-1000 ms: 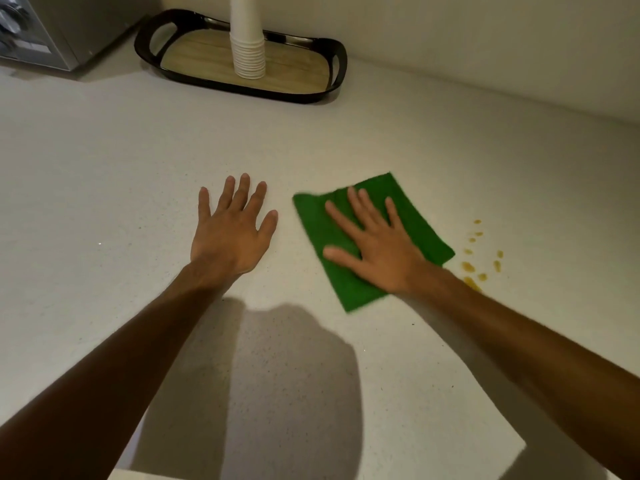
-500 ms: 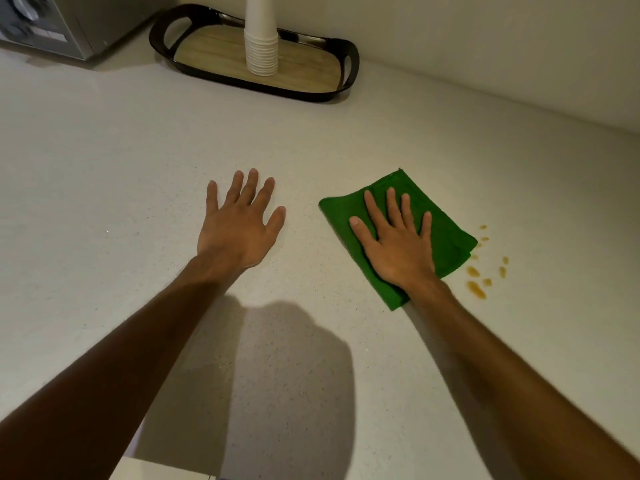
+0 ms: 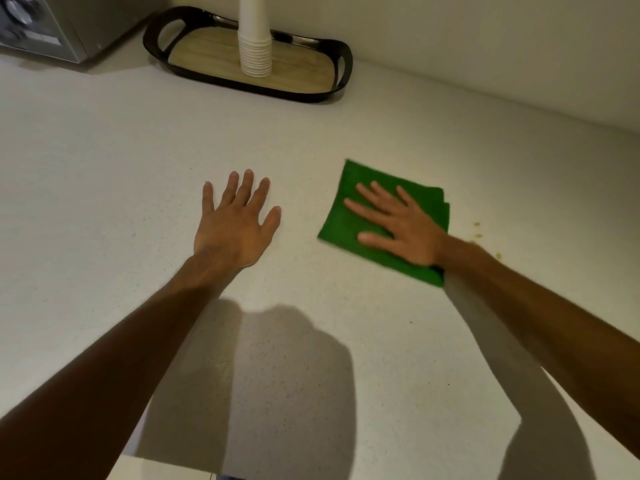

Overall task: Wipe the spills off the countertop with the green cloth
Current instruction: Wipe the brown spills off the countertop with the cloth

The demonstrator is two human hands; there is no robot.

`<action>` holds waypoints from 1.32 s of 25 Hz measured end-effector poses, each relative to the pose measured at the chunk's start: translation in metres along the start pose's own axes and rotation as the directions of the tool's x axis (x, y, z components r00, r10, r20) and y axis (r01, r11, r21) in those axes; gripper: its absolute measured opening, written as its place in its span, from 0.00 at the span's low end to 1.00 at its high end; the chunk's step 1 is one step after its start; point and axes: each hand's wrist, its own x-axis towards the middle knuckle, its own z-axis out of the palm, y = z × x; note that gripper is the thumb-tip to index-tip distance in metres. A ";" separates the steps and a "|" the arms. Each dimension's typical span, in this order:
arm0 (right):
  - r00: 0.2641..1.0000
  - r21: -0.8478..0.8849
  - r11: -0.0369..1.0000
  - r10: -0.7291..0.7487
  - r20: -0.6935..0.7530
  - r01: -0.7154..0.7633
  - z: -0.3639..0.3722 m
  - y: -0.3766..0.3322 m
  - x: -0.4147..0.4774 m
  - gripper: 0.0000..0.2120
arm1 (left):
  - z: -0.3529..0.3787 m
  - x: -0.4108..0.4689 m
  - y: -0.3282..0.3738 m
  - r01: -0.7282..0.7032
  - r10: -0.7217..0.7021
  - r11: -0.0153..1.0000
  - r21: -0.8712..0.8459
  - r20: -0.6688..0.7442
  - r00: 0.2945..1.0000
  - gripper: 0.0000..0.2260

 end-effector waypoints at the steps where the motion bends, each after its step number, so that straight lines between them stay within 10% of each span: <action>1: 0.990 0.028 0.990 0.141 -0.009 -0.140 -0.003 0.012 0.015 0.36 | 0.000 -0.001 0.000 0.000 0.000 1.000 0.004 -0.001 1.000 0.32; 4: 0.781 0.155 0.775 0.624 -0.033 -0.613 -0.006 0.021 0.056 0.38 | -0.002 -0.002 0.000 0.001 -0.001 1.000 -0.006 0.007 1.000 0.32; 7: 0.586 0.234 0.563 0.809 0.039 -0.793 -0.010 -0.005 0.082 0.38 | -0.003 -0.003 0.002 -0.001 0.001 1.000 -0.006 0.014 1.000 0.32; 13: 0.960 0.081 0.960 0.274 -0.064 -0.269 0.012 -0.065 0.019 0.34 | -0.001 -0.001 0.002 0.001 -0.001 1.000 -0.005 0.009 1.000 0.31; 17: 0.979 -0.031 0.979 -0.204 -0.024 0.203 0.017 -0.029 -0.036 0.31 | 0.000 -0.001 0.002 0.001 -0.001 1.000 0.007 0.012 1.000 0.33; 21: 0.980 -0.017 0.980 0.199 -0.023 -0.200 -0.001 0.029 -0.003 0.33 | -0.002 -0.001 0.001 -0.005 0.005 1.000 0.008 0.005 1.000 0.33; 26: 0.618 0.195 0.601 0.786 0.033 -0.775 -0.004 0.007 0.052 0.39 | -0.001 -0.002 0.002 -0.002 0.002 1.000 0.004 0.000 1.000 0.31; 33: 0.973 0.081 0.972 0.227 -0.051 -0.222 0.021 -0.079 -0.035 0.34 | -0.006 -0.001 0.007 0.007 -0.010 0.998 0.067 0.039 0.999 0.30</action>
